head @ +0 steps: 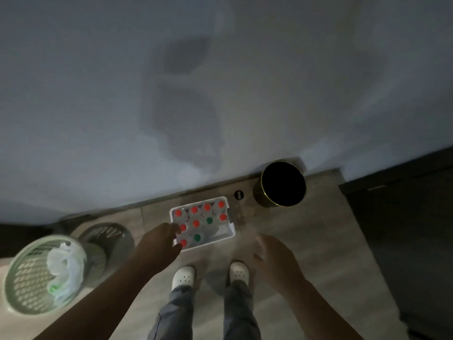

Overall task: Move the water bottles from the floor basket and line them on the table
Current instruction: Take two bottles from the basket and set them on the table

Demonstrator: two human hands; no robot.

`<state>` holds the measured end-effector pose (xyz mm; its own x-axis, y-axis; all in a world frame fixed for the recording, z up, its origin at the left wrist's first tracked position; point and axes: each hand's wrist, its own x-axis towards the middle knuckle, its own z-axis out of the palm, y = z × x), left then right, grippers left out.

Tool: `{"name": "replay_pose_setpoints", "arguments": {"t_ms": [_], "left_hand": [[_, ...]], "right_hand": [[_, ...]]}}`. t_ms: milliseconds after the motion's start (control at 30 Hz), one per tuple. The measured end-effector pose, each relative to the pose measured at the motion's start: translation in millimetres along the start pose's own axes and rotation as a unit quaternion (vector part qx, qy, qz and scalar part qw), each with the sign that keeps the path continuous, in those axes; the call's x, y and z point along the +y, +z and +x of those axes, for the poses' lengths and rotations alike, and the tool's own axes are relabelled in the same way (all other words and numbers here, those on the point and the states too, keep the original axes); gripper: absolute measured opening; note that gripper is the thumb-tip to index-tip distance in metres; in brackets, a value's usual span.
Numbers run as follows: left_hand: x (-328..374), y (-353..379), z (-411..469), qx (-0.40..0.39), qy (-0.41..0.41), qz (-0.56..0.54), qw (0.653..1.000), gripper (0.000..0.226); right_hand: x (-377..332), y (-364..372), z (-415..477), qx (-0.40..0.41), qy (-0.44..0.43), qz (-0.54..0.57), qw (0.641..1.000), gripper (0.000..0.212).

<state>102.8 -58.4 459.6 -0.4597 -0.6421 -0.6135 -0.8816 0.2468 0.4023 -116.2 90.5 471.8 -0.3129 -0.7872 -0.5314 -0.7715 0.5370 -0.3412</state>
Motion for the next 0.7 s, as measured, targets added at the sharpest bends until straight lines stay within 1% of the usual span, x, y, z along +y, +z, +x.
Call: {"name": "replay_pose_setpoints", "arguments": {"t_ms": [67, 167, 300, 367, 467, 567, 700], "left_hand": [[-2.3, 19.0, 21.4, 0.016, -0.029, 0.004, 0.999, 0.041], [-10.0, 58.9, 56.8, 0.027, -0.062, -0.018, 0.998, 0.044], [-26.4, 112.5, 109.5, 0.044, -0.097, -0.045, 0.993, 0.044], [-36.9, 136.3, 137.1, 0.052, -0.104, -0.055, 0.992, 0.039], [-55.6, 174.3, 179.0, 0.063, -0.109, -0.059, 0.99, 0.034], [-74.9, 211.4, 217.6, 0.072, -0.106, -0.062, 0.99, 0.036], [-98.5, 256.0, 268.5, 0.07, -0.099, -0.063, 0.991, 0.043]], "right_hand": [[12.9, 10.8, 34.3, -0.021, -0.019, -0.015, 0.999, 0.038], [33.0, 37.1, 84.1, -0.02, -0.043, -0.038, 0.998, 0.033], [55.6, 79.3, 148.7, -0.026, -0.055, -0.072, 0.995, 0.039], [66.4, 104.4, 179.6, -0.038, -0.054, -0.071, 0.995, 0.043], [80.9, 144.4, 219.0, -0.054, -0.051, -0.072, 0.995, 0.042], [96.7, 186.2, 253.3, -0.066, -0.052, -0.067, 0.994, 0.042], [118.8, 241.8, 298.7, -0.057, -0.053, -0.056, 0.995, 0.038]]}}
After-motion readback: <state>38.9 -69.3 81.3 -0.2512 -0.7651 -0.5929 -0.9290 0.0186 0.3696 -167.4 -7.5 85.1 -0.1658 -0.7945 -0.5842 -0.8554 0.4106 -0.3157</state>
